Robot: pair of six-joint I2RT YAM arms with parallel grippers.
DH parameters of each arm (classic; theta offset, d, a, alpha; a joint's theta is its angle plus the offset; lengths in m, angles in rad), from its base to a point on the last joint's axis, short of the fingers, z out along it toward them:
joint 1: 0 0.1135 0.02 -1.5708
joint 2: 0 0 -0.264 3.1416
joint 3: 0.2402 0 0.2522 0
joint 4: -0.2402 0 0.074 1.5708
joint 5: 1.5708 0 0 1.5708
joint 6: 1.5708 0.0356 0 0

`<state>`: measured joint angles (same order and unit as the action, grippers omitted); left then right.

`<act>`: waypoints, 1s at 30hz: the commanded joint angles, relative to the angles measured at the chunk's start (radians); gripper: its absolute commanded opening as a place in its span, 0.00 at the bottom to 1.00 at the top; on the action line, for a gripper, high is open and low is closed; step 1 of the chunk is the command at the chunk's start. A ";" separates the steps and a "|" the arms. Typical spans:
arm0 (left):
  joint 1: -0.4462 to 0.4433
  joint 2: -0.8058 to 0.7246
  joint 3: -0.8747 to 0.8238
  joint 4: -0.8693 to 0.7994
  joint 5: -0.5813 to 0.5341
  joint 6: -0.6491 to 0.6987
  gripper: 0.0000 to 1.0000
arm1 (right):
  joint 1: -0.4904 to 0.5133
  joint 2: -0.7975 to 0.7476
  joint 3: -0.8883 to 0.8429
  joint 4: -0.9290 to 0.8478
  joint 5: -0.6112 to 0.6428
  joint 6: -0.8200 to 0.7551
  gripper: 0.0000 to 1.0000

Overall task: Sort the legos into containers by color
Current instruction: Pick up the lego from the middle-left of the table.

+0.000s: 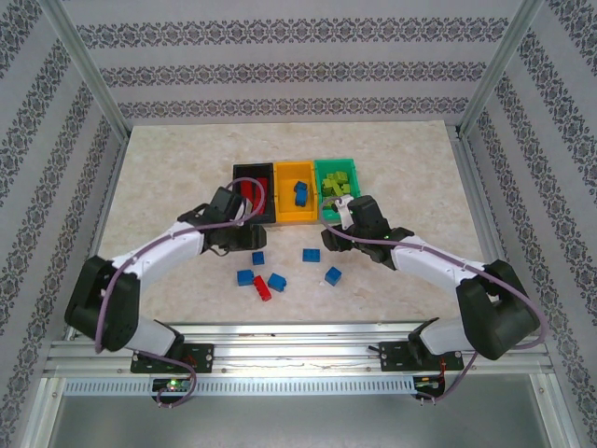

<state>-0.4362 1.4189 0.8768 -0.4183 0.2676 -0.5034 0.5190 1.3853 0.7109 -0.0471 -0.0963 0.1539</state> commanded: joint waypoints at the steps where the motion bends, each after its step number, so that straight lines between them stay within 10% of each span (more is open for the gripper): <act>1: -0.036 -0.088 -0.042 0.031 -0.047 -0.057 0.58 | -0.003 0.015 0.016 0.022 -0.023 0.013 0.57; 19: -0.333 -0.337 -0.303 0.000 -0.185 -0.354 0.57 | 0.012 0.015 0.015 0.027 -0.032 0.023 0.57; 30: -0.477 -0.234 -0.303 0.024 -0.270 -0.506 0.57 | 0.015 -0.026 0.000 0.029 -0.026 0.024 0.58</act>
<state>-0.8783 1.1496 0.5365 -0.4023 0.0509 -0.9405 0.5217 1.3937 0.7113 -0.0326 -0.1143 0.1612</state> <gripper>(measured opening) 0.571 0.575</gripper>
